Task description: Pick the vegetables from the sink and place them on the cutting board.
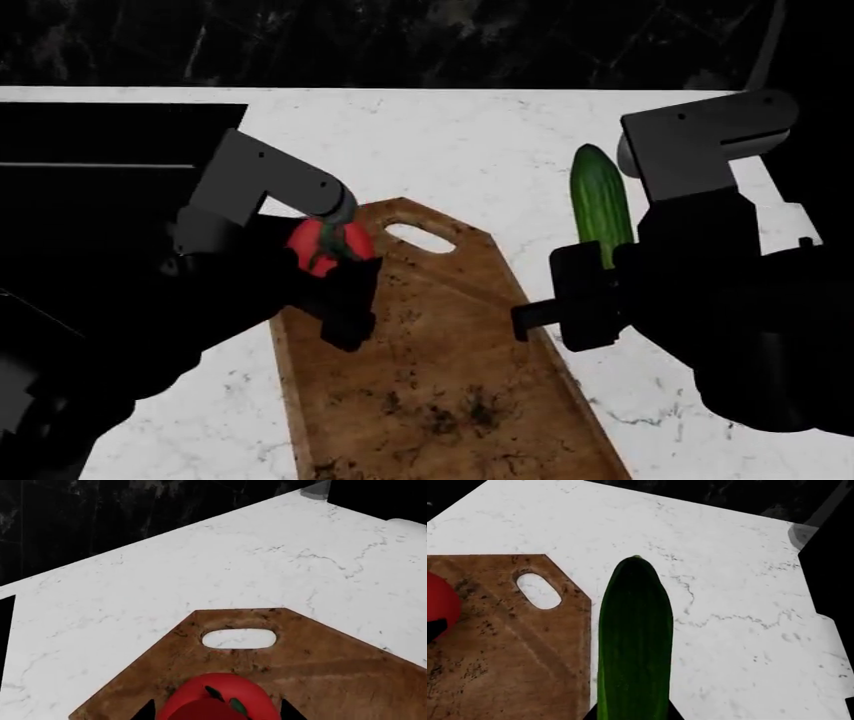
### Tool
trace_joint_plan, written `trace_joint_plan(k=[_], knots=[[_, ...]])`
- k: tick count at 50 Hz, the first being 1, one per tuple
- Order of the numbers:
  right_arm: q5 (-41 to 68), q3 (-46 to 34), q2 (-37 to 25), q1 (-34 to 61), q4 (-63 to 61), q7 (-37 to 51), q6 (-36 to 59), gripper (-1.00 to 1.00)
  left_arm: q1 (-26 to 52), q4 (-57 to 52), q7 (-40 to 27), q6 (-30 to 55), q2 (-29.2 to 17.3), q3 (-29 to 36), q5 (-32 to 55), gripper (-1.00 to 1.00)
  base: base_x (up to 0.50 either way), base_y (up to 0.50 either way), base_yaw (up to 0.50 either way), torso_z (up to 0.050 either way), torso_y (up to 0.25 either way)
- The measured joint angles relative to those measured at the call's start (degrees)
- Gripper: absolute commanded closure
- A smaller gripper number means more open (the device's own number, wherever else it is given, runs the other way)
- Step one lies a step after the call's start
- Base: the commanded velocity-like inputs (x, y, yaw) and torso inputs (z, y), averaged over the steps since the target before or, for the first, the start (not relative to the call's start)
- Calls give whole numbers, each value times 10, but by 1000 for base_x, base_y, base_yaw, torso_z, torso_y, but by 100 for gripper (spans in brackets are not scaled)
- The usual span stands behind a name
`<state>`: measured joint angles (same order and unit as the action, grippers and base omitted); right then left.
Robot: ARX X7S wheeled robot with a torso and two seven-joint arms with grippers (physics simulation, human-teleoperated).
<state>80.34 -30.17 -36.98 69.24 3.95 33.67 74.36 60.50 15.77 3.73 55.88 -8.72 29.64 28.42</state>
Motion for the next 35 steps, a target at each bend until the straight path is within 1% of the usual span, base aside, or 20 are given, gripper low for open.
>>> trace_joint_plan(k=[14, 15, 27, 35], knots=[[-2, -1, -3, -6, -2, -6, -9, 100, 2, 8, -5, -8, 3, 7, 0, 100, 0, 0, 0, 0, 0], [-2, -1, -4, -7, -2, -6, -10, 100, 2, 8, -5, -9, 3, 8, 0, -100, 0, 0, 0, 0, 0], [-1, -3, -6, -10, -5, -10, -15, 100, -7, -4, -12, -6, -3, 20, 11, -100, 0, 0, 0, 0, 0], [2, -4, -8, -11, -6, -10, -15, 100, -6, -31, -21, -3, -7, 12, 23, -100, 0, 0, 0, 0, 0]])
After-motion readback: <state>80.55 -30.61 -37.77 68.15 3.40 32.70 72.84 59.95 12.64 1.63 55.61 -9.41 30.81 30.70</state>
